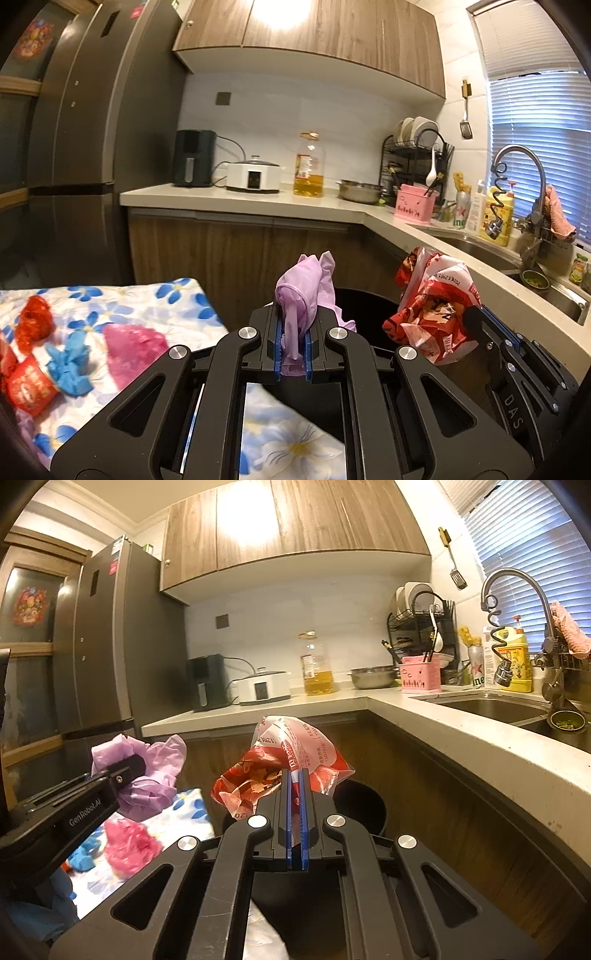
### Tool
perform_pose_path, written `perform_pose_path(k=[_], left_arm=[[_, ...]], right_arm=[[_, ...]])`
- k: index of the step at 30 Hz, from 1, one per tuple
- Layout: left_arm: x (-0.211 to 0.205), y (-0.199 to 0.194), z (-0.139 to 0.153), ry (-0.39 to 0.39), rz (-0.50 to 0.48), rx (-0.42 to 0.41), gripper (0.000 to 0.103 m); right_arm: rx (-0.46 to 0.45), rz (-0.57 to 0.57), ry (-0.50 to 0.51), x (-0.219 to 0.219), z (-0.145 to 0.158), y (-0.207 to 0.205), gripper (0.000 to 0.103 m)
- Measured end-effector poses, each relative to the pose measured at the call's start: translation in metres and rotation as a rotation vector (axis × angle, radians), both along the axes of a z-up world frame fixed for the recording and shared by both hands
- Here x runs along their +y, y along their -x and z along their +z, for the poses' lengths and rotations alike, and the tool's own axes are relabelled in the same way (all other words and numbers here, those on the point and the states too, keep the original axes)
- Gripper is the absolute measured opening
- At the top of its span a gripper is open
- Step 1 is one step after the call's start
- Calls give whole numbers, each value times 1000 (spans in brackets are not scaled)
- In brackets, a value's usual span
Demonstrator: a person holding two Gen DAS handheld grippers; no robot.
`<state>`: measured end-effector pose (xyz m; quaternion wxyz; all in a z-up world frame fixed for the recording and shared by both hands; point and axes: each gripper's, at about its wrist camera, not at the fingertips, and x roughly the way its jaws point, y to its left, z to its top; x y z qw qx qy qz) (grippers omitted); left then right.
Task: Collect trash
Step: 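Carry the purple glove and red-white bag with both tools over the bin, then open both tools to drop the glove and bag into the bin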
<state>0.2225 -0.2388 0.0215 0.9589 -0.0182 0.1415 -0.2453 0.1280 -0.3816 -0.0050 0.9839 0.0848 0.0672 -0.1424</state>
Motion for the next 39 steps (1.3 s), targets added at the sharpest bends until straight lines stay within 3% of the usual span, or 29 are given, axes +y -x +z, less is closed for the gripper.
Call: perform_pose_path(k=[37,39], left_arm=[[-56,-63,-39,-35,-68,75,8],[-58,-65,-42,-32,-82,79,8]], right_arm=[[52,-11,-55,-39,-20,-56,5],[53,-21,-55,-42,-21,-55,13]])
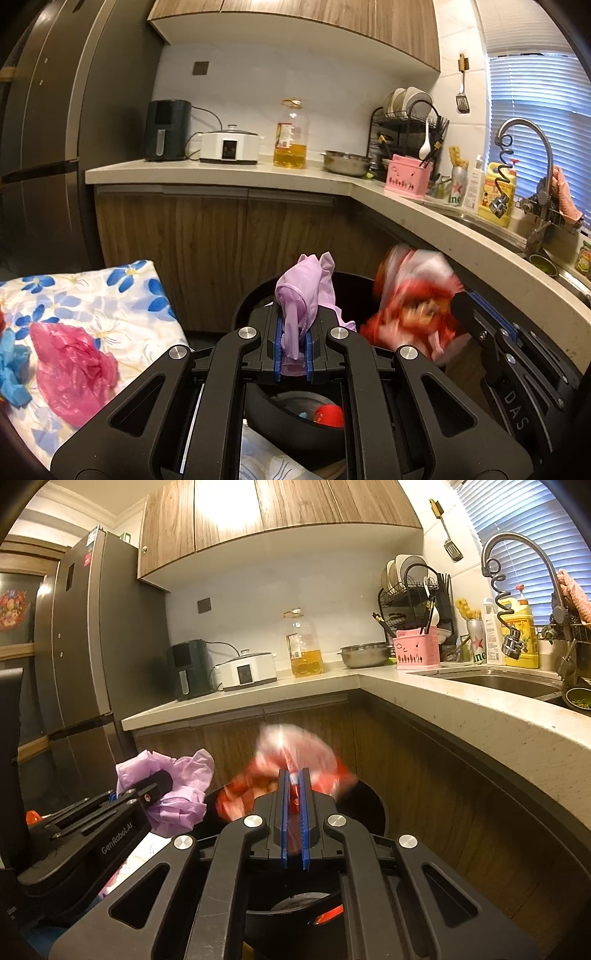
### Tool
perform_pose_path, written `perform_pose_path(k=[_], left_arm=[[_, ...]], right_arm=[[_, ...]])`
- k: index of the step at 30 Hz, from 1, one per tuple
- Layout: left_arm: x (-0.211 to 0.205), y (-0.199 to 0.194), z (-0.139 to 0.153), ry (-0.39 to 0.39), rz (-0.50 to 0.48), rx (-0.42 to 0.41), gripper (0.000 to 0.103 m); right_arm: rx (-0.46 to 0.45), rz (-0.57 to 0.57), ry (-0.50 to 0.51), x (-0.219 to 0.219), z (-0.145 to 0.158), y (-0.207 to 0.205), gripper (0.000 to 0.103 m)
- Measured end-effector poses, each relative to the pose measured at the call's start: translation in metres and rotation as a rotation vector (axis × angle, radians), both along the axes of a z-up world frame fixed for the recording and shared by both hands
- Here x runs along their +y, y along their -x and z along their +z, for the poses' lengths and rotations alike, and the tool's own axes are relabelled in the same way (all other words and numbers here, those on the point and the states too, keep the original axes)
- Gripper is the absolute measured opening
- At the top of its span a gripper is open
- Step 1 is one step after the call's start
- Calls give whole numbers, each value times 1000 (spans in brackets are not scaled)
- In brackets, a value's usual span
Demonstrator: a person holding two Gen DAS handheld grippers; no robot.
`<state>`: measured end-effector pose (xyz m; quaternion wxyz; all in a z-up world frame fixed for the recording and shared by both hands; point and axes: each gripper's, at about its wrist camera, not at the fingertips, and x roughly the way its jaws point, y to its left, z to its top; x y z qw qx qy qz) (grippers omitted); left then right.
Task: Collect trash
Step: 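Open both tools to drop the glove and bag into the bin, then move both open tools back toward the table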
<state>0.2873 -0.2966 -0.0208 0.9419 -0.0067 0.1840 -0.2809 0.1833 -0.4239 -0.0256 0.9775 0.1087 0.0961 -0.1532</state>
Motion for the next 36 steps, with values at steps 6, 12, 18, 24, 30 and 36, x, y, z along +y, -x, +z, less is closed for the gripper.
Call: perform_pose_path(k=[6,12,18,24,30,36], left_arm=[[-7,-10,-16,-25,-31,49,18],[-5,-8,-23,-35,-34,53,51],[9,-1,-22,-18,-11,47,71],[32,12,-17,19,29,50,78],[60,41,-13,-19,133,0,82],[107,64,-10,-17,252,6,82]], right_arm=[[8,-35,-26,-10,-5,8,29],[8,-45,-24,-8,-7,18,48],[4,-45,-31,-6,-6,28,58],[5,-34,-18,4,-4,39,62],[2,-11,-3,19,0,47,64],[5,23,8,40,2,55,65]])
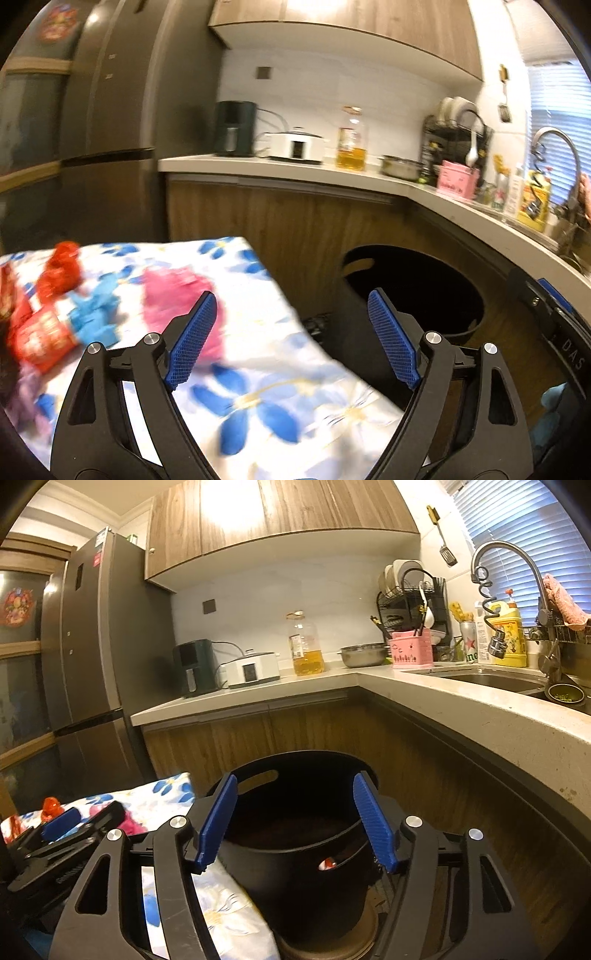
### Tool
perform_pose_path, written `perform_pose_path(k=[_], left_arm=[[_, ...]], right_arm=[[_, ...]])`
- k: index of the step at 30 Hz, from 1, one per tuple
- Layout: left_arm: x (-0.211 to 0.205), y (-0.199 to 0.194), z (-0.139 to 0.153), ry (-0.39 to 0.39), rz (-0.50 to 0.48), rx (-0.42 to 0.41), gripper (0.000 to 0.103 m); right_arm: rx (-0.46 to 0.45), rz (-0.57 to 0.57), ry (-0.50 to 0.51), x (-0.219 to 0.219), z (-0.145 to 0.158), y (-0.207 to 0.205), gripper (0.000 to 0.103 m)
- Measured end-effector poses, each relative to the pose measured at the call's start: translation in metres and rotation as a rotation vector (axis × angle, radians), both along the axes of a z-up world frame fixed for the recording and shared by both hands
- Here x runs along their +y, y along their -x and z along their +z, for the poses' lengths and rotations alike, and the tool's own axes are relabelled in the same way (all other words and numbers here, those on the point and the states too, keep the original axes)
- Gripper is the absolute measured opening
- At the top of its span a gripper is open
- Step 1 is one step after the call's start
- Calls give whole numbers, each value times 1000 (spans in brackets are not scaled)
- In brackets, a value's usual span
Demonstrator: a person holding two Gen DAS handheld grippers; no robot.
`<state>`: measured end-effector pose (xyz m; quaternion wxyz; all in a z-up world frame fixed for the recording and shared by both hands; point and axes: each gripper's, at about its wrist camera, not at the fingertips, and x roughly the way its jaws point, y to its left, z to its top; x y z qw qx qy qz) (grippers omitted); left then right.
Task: Collect trash
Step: 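Move both open tools back toward the table, then grasp the black plastic bag with the left tool and lift it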
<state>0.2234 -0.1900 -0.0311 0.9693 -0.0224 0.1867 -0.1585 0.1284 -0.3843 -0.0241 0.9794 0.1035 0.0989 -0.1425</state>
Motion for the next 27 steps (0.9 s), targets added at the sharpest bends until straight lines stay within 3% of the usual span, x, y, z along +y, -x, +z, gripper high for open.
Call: perform_pose_path(k=[19,27], left_arm=[[163,66,-8,-3,388,-19,82],[225,64,-16,20,540,16,82]], right_arm=[[9,224,20,109,-7,15,65],[22,321,39,153,-10,8,65]])
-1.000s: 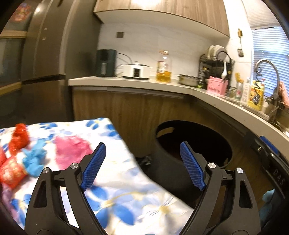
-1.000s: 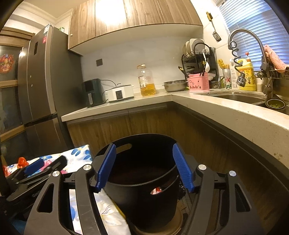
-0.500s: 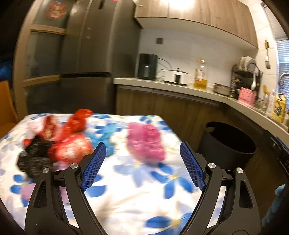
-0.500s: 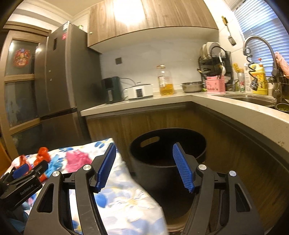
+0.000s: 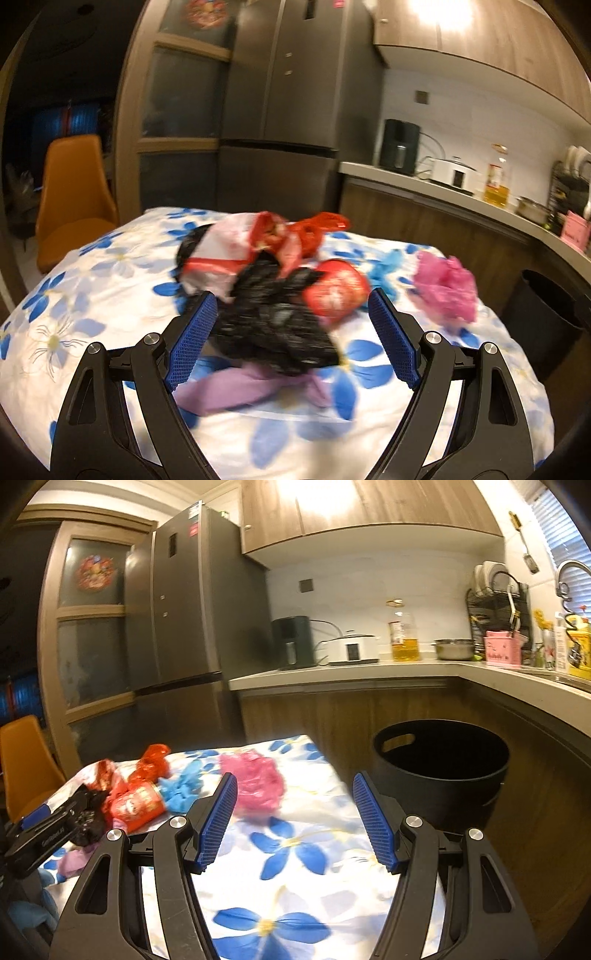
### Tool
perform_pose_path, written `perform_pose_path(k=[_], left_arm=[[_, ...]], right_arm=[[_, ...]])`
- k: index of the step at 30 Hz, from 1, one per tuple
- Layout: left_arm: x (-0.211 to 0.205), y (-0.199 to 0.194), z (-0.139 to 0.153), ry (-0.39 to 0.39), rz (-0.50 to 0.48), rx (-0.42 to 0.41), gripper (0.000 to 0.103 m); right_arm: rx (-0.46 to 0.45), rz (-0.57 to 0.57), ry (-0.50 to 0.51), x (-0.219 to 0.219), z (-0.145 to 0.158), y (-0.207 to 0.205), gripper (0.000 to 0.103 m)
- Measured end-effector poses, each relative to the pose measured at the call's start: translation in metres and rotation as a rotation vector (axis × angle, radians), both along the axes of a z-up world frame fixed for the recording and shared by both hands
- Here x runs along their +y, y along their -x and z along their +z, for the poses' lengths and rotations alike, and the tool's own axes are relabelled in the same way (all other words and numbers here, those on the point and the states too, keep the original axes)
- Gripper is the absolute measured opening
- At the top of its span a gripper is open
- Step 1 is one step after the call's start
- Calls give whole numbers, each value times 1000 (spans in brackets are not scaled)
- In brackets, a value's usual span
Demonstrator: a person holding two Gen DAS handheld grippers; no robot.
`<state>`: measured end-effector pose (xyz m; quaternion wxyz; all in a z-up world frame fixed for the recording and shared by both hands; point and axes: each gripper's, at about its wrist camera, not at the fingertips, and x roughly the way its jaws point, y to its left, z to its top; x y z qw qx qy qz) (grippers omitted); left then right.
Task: Collect trash
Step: 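Grasp the black plastic bag with the left tool and lift it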
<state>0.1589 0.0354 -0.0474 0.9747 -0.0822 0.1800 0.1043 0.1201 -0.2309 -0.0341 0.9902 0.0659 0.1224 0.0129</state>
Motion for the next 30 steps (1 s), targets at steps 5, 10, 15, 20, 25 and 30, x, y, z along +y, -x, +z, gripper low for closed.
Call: perform_pose_path(k=[5,10,15,20,25,30], left_arm=[[20,-9,-11,17,18,38,82],[29,-21,-18,34,1,80,72],[39,-30,-27,93,-45,136,40],[49,-27,-29,130,-64,135,11],[60,-1,-12,182,-104,65,8],[79,27,1,211,-92,13,8]], right_arm=[[9,23,-4,15,-3,-5,65],[22,46,0,31,-6,-12,65],[34,90,5,52,-11,-16,65],[63,170,17,83,-20,-17,65],[75,252,33,113,-27,-16,65],[105,331,52,148,-37,-18,65]])
